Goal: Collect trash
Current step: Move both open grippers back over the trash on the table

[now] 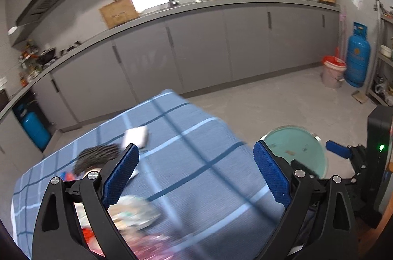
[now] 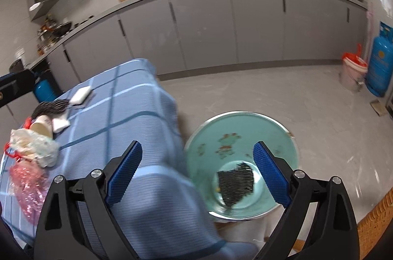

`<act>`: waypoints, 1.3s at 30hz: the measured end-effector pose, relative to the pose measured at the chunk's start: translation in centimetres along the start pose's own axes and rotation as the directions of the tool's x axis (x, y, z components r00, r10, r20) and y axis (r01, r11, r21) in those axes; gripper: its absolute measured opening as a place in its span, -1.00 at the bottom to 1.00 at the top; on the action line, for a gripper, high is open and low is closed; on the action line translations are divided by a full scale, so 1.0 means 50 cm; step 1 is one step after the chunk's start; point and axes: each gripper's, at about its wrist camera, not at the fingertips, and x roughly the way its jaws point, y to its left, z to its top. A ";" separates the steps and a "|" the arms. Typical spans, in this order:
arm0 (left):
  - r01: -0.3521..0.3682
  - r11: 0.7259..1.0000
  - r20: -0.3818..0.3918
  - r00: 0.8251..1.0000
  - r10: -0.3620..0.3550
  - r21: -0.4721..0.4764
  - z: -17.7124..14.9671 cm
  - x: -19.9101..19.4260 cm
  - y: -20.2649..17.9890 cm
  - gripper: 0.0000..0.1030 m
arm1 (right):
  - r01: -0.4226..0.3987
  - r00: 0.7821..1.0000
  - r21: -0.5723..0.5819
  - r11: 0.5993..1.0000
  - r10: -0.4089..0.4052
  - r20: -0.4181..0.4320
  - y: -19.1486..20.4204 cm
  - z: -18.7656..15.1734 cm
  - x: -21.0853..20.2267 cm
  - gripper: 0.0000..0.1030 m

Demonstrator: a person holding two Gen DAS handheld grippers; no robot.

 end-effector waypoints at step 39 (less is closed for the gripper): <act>-0.401 0.888 -0.309 0.894 0.325 -0.225 -0.351 -0.081 0.394 0.81 | -0.426 0.898 -0.366 0.827 0.337 -0.284 0.486 -0.137 -0.032 -0.05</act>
